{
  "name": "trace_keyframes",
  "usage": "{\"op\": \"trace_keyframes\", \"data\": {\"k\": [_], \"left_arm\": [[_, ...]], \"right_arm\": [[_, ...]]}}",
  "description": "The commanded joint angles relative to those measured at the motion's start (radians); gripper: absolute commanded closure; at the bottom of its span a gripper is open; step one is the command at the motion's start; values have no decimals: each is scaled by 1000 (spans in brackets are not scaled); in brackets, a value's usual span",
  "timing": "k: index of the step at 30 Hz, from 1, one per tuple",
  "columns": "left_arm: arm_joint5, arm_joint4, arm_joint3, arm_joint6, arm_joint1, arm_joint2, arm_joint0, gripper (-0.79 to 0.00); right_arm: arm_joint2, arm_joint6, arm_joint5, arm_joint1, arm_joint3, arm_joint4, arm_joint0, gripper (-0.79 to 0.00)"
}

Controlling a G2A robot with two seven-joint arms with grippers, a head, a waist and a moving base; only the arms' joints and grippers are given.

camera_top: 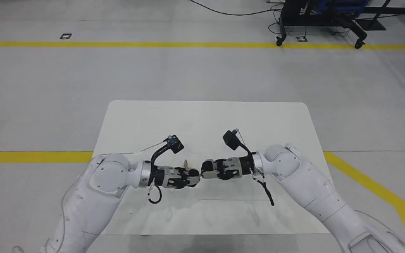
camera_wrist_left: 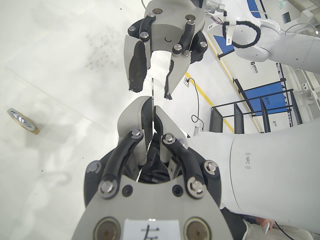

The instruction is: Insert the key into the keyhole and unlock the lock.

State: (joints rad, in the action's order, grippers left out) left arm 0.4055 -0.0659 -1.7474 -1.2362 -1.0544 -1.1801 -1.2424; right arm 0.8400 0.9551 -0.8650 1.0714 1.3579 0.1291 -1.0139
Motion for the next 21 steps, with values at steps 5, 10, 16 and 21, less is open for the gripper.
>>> {"op": "trace_keyframes", "data": {"k": [5, 10, 16, 21], "left_arm": [[-5, 1, 8, 3, 4, 15, 11, 0], [-5, 17, 22, 7, 7, 19, 24, 0], [10, 41, 33, 36, 12, 8, 26, 0], [22, 60, 24, 64, 16, 2, 15, -785]], "right_arm": [[-22, -14, -14, -6, -6, 10, 16, -34], [-53, -23, -23, -13, -4, 25, 30, 0], [-86, -52, -52, -27, -10, 60, 43, 0], [-96, -84, -84, -41, -31, 79, 45, 0]]}}
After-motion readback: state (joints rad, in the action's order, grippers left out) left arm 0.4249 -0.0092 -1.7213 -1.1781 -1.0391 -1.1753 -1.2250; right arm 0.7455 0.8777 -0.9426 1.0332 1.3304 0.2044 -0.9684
